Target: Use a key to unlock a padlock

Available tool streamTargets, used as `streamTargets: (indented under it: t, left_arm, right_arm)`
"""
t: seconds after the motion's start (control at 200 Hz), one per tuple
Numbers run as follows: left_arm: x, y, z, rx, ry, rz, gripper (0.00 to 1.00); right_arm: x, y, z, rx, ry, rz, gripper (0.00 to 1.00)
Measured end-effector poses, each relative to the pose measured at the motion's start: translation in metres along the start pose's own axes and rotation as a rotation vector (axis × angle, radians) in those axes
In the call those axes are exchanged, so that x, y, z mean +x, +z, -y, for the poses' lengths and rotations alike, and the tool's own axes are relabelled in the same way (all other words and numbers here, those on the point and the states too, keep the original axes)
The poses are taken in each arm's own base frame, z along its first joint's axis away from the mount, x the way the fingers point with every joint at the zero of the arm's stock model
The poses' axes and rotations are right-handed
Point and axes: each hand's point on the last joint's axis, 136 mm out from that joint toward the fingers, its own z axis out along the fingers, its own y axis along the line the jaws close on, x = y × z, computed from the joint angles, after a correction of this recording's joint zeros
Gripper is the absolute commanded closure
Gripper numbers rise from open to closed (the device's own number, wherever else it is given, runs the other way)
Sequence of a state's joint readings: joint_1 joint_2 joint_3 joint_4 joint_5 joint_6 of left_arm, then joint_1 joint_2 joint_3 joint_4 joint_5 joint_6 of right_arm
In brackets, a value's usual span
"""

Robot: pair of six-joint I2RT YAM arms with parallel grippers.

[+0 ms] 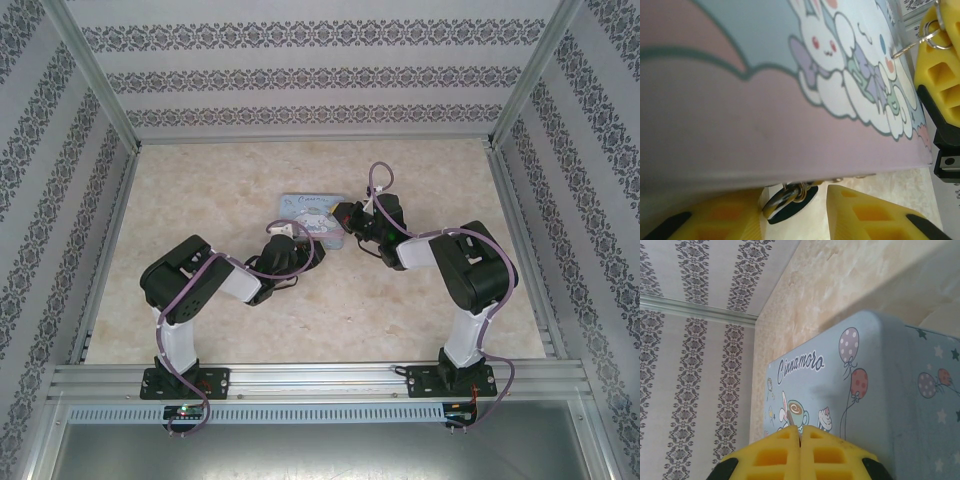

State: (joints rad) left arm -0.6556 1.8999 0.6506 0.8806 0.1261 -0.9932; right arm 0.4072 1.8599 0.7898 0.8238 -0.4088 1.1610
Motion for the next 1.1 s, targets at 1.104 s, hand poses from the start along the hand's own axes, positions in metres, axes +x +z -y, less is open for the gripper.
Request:
streamTargets:
  t: [1.104]
  left_arm:
    - [0.007, -0.001, 0.002, 0.011, -0.088, 0.032, 0.67]
  right_arm:
    - [-0.002, 0.0, 0.001, -0.029, 0.013, -0.006, 1.0]
